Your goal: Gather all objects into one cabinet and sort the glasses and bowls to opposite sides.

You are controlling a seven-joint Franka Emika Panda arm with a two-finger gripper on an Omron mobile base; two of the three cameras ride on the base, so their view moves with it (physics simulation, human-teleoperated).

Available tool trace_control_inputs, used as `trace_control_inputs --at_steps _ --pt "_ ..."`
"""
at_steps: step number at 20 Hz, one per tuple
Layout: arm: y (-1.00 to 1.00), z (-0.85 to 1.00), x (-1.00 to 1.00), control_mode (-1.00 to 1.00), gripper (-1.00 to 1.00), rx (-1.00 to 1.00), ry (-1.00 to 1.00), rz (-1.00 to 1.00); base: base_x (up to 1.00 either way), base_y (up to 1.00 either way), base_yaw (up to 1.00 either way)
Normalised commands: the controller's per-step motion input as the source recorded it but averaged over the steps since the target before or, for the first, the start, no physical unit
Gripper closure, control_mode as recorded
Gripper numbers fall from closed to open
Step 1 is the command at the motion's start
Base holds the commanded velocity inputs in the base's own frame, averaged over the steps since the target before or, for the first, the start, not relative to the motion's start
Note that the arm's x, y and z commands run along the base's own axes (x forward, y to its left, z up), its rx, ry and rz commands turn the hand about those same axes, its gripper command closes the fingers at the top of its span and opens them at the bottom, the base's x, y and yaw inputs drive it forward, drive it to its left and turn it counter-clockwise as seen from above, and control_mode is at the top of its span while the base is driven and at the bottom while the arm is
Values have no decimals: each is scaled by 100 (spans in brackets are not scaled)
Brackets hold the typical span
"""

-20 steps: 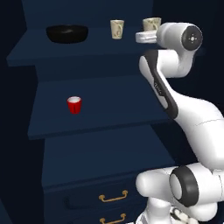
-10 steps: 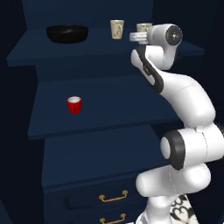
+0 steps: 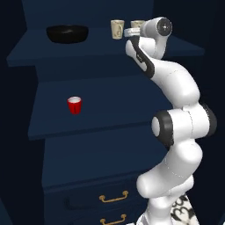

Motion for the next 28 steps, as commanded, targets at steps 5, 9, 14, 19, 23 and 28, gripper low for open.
trace_control_inputs --at_steps 5,9,14,19,23,28 --pt "-7 -37 100 -100 100 0 0 6 0 0 0" --pt "-3 -50 47 -100 -100 -1 0 3 0 0 0" --pt "0 -8 4 -100 -100 0 1 0 0 0 0" --pt "7 -4 -86 -100 -100 0 0 0 0 0 0" --pt "22 -20 -100 -100 -100 -3 4 0 0 0 0" --pt "52 -76 -100 -100 -100 -11 23 0 0 0 0"
